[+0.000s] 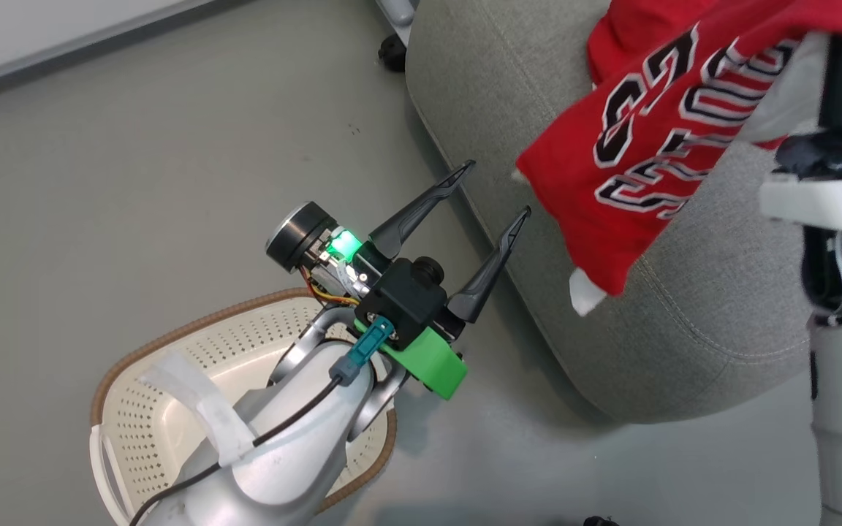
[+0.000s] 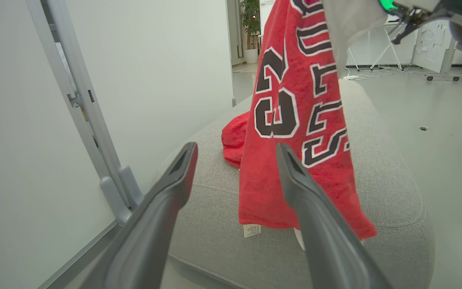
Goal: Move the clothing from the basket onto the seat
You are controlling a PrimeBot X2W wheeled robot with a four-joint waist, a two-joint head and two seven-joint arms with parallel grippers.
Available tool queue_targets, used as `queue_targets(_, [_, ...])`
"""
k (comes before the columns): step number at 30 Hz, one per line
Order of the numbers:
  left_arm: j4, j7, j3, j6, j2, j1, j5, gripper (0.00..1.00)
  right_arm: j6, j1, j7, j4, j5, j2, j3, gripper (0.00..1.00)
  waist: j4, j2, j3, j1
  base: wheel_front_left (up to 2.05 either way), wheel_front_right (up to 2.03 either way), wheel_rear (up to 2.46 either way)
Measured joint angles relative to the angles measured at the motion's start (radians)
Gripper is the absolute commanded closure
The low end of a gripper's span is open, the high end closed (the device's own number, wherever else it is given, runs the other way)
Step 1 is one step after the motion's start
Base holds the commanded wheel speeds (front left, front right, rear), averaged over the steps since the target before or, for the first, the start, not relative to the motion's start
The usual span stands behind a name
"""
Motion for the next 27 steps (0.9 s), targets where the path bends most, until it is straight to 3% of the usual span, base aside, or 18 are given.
queue_targets(14, [-0.029, 0.026, -0.012, -0.003, 0.021, -0.094, 0.033, 0.0, 0.0, -0.387, 0.0, 0.084, 0.005, -0.199, -0.204, 1.0, 0.034, 0.0, 0.19, 0.0, 0.0, 0.0, 0.0])
queue_targets(22, [-0.041, 0.035, -0.018, -0.003, 0.039, -0.119, 0.041, 0.0, 0.0, -0.568, 0.0, 0.25, 0.017, -0.317, -0.295, 1.0, 0.05, 0.0, 0.279, 0.0001, 0.0, 0.0, 0.0])
queue_targets(27, [-0.047, 0.04, -0.02, -0.002, 0.046, -0.129, 0.041, 0.0, 0.0, -0.577, 0.0, 0.348, -0.01, -0.329, -0.3, 1.0, 0.053, 0.0, 0.313, 0.0001, 0.0, 0.0, 0.0])
